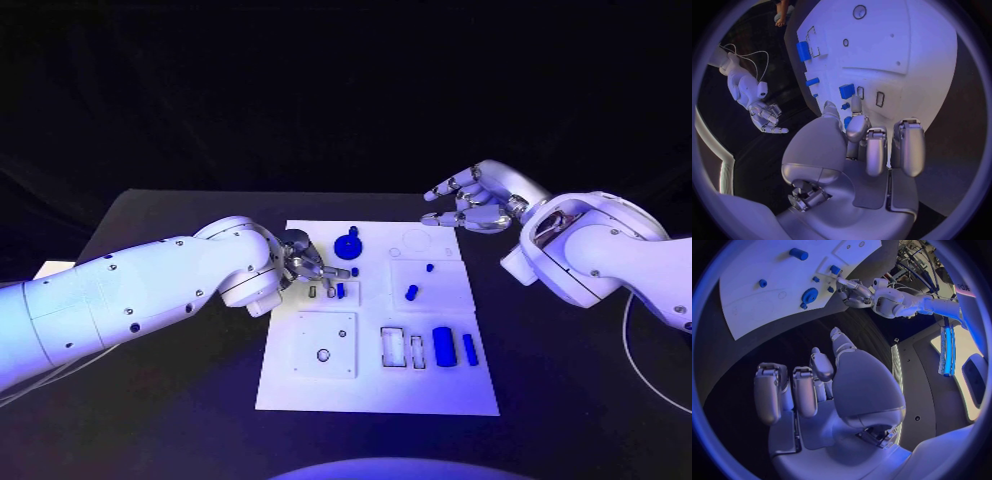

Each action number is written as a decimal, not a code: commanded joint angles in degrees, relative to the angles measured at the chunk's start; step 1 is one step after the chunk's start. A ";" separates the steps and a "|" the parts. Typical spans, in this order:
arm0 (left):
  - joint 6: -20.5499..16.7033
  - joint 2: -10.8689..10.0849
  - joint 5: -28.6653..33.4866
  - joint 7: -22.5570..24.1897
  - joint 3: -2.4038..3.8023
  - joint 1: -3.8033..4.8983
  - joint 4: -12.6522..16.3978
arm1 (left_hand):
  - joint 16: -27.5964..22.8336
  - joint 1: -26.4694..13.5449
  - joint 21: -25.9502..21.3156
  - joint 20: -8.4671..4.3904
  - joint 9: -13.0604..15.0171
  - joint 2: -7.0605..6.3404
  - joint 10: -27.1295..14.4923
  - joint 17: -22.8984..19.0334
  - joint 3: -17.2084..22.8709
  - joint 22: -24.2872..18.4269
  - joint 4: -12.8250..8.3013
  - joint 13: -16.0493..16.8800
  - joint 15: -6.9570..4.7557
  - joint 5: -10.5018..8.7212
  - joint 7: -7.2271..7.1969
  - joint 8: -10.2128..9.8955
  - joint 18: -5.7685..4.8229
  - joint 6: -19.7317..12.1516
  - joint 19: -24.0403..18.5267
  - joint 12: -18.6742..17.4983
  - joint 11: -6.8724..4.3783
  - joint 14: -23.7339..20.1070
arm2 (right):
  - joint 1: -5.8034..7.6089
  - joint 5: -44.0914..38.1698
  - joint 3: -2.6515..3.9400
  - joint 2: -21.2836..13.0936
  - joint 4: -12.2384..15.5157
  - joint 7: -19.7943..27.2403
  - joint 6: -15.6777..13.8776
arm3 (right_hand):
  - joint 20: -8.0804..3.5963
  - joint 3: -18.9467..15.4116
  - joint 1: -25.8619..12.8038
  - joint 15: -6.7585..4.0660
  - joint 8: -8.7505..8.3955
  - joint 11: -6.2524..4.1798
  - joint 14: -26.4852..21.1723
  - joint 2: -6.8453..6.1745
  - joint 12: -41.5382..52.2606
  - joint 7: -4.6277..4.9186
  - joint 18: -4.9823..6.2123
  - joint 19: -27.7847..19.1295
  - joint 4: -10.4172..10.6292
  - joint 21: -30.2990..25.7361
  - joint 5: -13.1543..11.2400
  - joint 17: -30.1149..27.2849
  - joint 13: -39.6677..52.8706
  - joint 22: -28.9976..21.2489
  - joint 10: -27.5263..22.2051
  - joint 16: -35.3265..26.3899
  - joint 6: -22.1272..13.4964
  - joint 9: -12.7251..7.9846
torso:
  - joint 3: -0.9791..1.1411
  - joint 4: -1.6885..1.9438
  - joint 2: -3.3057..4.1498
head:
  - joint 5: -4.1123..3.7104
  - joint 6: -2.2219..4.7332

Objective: Assemble the parts on the task board

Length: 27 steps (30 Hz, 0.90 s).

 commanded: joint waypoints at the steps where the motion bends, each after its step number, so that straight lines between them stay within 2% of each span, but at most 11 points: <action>1: 4.06 0.78 -2.42 -2.72 0.03 0.36 -0.81 | 0.17 0.11 0.21 -0.13 0.61 0.45 0.08 15.07 -0.44 5.02 0.11 0.11 -0.42 -0.11 0.03 0.49 -0.59 -0.47 1.91 0.26 -0.21 5.95 | 0.01 0.13 0.00 0.17 -0.11 -0.61 1.11 | -0.10 -0.28 -0.29 -0.01 0.21 -0.35 4.93 0.30 -0.23 -0.07 0.28 -0.08 0.06 -0.25 0.39 10.44 -0.12 1.76 -0.10 -0.15 0.50 0.06 | 0.00 0.02 0.03 | 0.04 0.08; 12: 7.12 2.90 -3.07 -3.90 0.01 0.94 -2.60 | 0.17 0.49 0.54 -0.09 2.63 1.13 0.05 15.07 -1.10 5.67 0.08 0.35 -0.42 -0.08 -0.04 1.88 -0.69 -1.33 2.07 0.40 -0.25 5.95 | 0.02 0.03 -0.01 0.47 -0.46 -0.17 0.97 | -0.13 -0.44 -0.43 -0.05 0.26 -0.39 4.93 0.35 -0.04 -0.12 0.29 -0.10 0.16 -0.29 0.57 10.44 -0.05 1.69 0.02 -0.17 0.62 0.07 | -0.09 0.06 -0.04 | -0.17 -0.70; 17: 8.21 3.45 -3.20 -4.24 0.01 1.06 -3.08 | 0.17 0.84 0.67 -0.09 3.32 1.37 0.15 15.07 -1.20 5.93 0.00 0.56 -0.45 -0.06 -0.10 2.38 -0.73 -1.53 2.14 0.57 -0.29 5.95 | 0.02 0.03 -0.02 0.59 -0.51 0.16 0.73 | -0.17 -0.53 -0.52 -0.08 0.32 -0.43 4.93 0.48 0.11 -0.16 0.29 -0.08 0.24 -0.28 0.75 10.42 0.01 1.73 0.12 -0.19 0.77 0.09 | -0.04 0.11 -0.04 | -0.03 -0.98; 21: 8.67 3.84 -3.29 -4.30 0.01 1.13 -3.36 | 0.17 1.03 0.81 -0.10 3.77 1.54 0.18 15.07 -1.26 6.21 -0.02 0.60 -0.47 -0.05 -0.15 2.71 -0.79 -1.63 2.24 0.61 -0.33 5.95 | 0.02 0.03 -0.03 0.61 -0.54 0.14 0.74 | -0.19 -0.58 -0.57 -0.10 0.35 -0.45 4.93 0.53 0.08 -0.18 0.29 -0.08 0.29 -0.28 0.85 10.41 -0.03 1.73 0.12 -0.20 0.84 0.09 | -0.11 0.16 -0.07 | -0.19 -1.28; 27: 8.51 4.35 -3.33 -4.05 0.02 1.17 -3.42 | 0.17 1.14 0.87 -0.10 4.04 1.65 0.22 15.07 -1.29 6.33 -0.02 0.65 -0.48 -0.02 -0.17 2.89 -0.81 -1.72 2.29 0.66 -0.35 5.95 | 0.02 0.03 -0.03 0.74 -0.66 0.01 0.88 | -0.19 -0.62 -0.63 -0.11 0.36 -0.46 4.92 0.55 0.07 -0.19 0.29 -0.08 0.33 -0.29 0.90 10.37 -0.05 1.71 0.12 -0.23 0.86 0.09 | -0.08 0.06 -0.08 | -0.18 -1.27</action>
